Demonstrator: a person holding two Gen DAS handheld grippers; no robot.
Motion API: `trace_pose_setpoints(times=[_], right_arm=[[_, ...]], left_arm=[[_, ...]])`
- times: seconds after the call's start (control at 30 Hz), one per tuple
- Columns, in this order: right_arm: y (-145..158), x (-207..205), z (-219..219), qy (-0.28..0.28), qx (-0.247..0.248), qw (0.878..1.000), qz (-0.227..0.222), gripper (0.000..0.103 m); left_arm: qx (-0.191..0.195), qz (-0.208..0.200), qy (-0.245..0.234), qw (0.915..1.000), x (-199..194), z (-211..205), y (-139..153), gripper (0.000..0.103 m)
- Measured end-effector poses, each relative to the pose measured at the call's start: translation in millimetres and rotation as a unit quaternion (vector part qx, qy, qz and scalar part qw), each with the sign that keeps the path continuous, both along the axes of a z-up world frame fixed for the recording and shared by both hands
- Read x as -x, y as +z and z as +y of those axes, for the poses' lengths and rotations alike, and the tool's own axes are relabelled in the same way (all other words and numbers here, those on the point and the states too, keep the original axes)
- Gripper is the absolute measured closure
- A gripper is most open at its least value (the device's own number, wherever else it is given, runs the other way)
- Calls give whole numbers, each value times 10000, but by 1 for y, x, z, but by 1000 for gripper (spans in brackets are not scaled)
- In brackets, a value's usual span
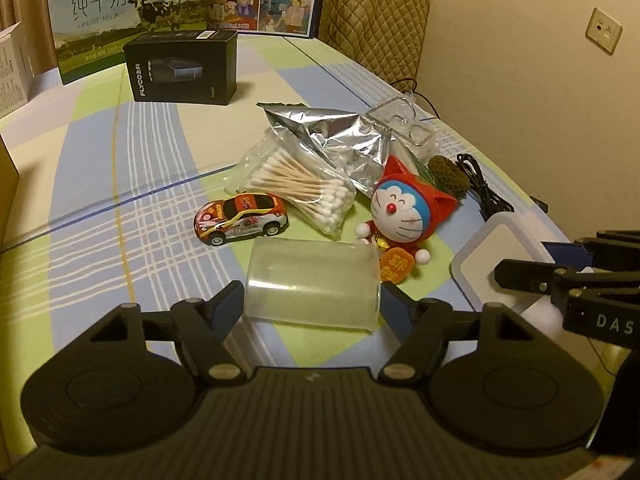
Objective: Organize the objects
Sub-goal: 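Grasp the white adapter with the right tool while the left tool grasps the clear container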
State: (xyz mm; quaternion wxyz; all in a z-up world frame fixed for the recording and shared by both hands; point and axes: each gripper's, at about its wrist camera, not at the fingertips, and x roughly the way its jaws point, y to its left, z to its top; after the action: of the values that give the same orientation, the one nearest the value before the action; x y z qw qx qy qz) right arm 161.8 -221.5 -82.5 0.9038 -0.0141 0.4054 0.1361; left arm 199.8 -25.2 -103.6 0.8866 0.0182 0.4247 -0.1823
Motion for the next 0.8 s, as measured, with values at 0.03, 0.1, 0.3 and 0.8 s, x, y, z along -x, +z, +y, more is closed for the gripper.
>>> trace_pose_setpoints(times=[0.03,0.1,0.3,0.8], right_arm=[[1,1,0,0,-2,10000,-2,75],[3,3,0,3,-7,10000,-13,75],[14,11,0,9,-41,10000,-79,75],[86,51,45,618,-300,9959,-595,75]], left_arm=[[-23,-27,12,10000,1,0,1,34],[-58,-67,24,10000,4,0,3,34],[-19,-102,98,9999,17,4,12,34],[114,-494,711,9962,84,43,90,34]])
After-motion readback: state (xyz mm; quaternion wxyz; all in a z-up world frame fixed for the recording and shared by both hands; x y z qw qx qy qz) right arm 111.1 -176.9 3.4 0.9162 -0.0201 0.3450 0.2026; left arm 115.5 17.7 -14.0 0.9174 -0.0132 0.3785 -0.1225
